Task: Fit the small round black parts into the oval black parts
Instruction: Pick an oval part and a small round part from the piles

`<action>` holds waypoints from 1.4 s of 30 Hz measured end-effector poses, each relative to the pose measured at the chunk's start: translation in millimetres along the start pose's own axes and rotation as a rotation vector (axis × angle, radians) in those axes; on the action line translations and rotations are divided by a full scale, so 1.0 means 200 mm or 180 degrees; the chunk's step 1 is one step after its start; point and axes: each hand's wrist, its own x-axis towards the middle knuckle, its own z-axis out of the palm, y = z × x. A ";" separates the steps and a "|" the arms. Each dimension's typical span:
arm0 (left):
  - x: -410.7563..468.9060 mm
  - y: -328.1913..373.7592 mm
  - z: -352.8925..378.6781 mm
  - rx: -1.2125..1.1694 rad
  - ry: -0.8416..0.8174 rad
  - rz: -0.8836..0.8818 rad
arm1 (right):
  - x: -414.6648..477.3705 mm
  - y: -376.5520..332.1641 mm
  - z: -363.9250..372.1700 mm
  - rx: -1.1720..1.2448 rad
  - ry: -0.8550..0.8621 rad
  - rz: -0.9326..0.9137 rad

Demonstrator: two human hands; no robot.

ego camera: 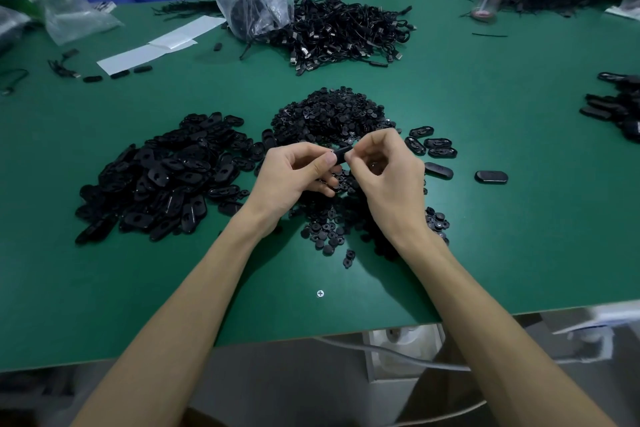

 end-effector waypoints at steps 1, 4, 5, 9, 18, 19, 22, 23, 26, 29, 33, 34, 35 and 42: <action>0.00 0.00 0.00 0.0010 0.0008 0.0009 | 0.00 0.00 0.00 -0.0009 -0.0013 -0.0006; 0.00 0.01 0.00 0.0030 -0.0006 0.0036 | 0.00 0.00 0.00 -0.0044 -0.0063 -0.0003; 0.00 0.01 0.00 0.0034 -0.0017 0.0046 | 0.00 0.00 0.00 -0.0061 -0.0066 0.0004; -0.01 0.01 0.01 0.0072 -0.0060 0.0050 | 0.00 0.00 0.00 -0.0135 -0.0001 0.0033; -0.01 0.01 0.02 0.0223 0.0248 0.0036 | -0.03 0.01 0.03 -0.0754 -0.0183 -0.0510; 0.00 0.01 0.02 0.0219 0.0320 0.0024 | -0.04 0.00 0.03 -0.0810 -0.0279 -0.0586; 0.00 -0.01 0.00 0.0250 0.0511 0.0045 | -0.05 -0.01 0.04 -0.0981 -0.0653 -0.0675; 0.00 -0.01 0.00 0.0263 0.0562 0.0057 | -0.05 -0.01 0.04 -0.0988 -0.0746 -0.0646; 0.01 -0.01 -0.01 0.0270 0.0621 0.0080 | -0.04 -0.01 0.04 -0.0846 -0.0845 -0.0524; 0.01 -0.01 -0.02 0.0263 0.0616 0.0091 | -0.04 -0.01 0.03 -0.0655 -0.0682 -0.0451; 0.01 0.00 -0.01 0.0181 0.0511 0.0061 | -0.02 -0.01 0.03 -0.0489 -0.0350 -0.0410; 0.01 0.00 -0.01 0.0171 0.0452 0.0055 | -0.02 -0.01 0.03 -0.0454 -0.0322 -0.0393; 0.01 0.01 -0.01 0.0174 0.0381 0.0053 | -0.01 -0.01 0.03 -0.0427 -0.0318 -0.0377; 0.00 0.02 0.00 0.0436 0.0068 0.0156 | 0.00 0.00 0.03 -0.0535 -0.0348 -0.0394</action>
